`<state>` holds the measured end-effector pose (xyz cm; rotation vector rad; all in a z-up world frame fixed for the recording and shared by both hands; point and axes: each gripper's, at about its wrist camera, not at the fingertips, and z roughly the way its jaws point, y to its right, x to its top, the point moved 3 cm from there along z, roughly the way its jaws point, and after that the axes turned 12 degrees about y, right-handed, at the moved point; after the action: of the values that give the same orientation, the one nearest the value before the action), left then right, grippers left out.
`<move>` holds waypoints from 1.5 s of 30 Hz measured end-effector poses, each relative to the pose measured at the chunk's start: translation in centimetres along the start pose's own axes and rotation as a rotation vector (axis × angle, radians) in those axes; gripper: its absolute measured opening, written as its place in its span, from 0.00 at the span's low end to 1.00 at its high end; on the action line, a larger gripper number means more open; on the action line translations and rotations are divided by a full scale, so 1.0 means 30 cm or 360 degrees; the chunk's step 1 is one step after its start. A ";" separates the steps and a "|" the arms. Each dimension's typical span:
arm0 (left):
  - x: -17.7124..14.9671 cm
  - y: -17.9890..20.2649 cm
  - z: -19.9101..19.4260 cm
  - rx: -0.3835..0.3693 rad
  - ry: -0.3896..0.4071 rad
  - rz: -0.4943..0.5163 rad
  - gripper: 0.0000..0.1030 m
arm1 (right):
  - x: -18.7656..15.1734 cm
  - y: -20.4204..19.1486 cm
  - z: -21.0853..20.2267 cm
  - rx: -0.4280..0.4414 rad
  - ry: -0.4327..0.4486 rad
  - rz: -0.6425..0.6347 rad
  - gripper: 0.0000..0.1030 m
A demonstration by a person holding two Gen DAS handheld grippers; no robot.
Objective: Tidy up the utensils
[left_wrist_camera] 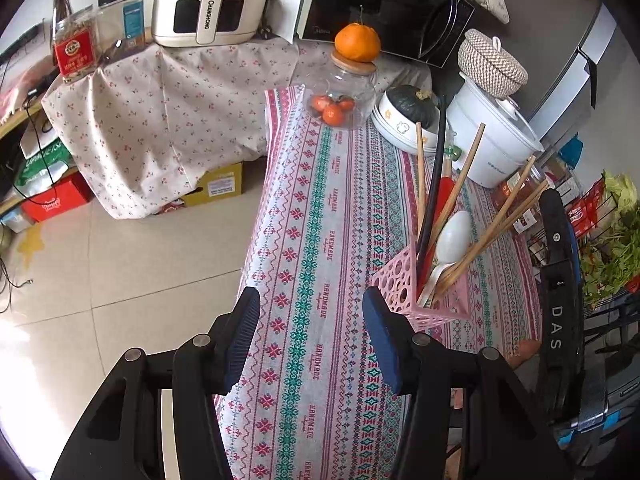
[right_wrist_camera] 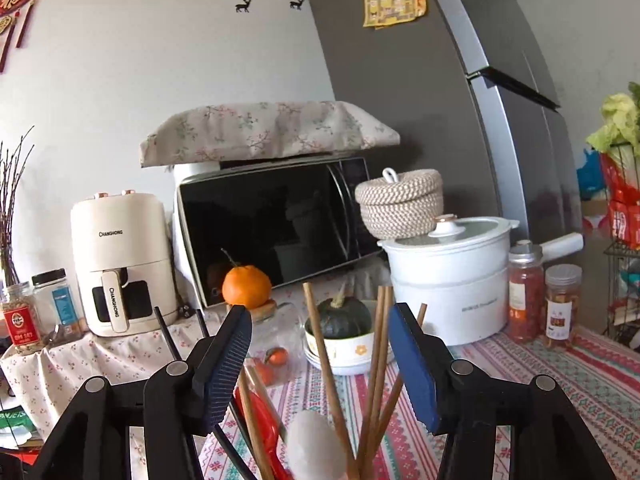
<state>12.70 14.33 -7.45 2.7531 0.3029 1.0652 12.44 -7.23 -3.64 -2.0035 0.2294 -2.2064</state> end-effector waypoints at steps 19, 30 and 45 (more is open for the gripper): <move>-0.105 0.192 -0.157 -0.0029 0.0237 0.0040 0.87 | 0.266 0.368 -0.121 -0.0047 -0.0672 -0.0194 0.93; -0.235 0.388 -0.252 0.0052 0.0379 0.0296 0.91 | 0.246 0.517 -0.213 -0.0087 -0.0967 -0.0307 0.98; -0.271 0.480 -0.237 0.0031 0.0395 0.0422 0.92 | 0.179 0.558 -0.203 -0.0091 -0.1101 -0.0354 0.98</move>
<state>3.79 -0.96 -4.14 2.7327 -0.0239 1.4806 6.03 -24.67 -2.59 -2.7801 -0.0200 -1.4707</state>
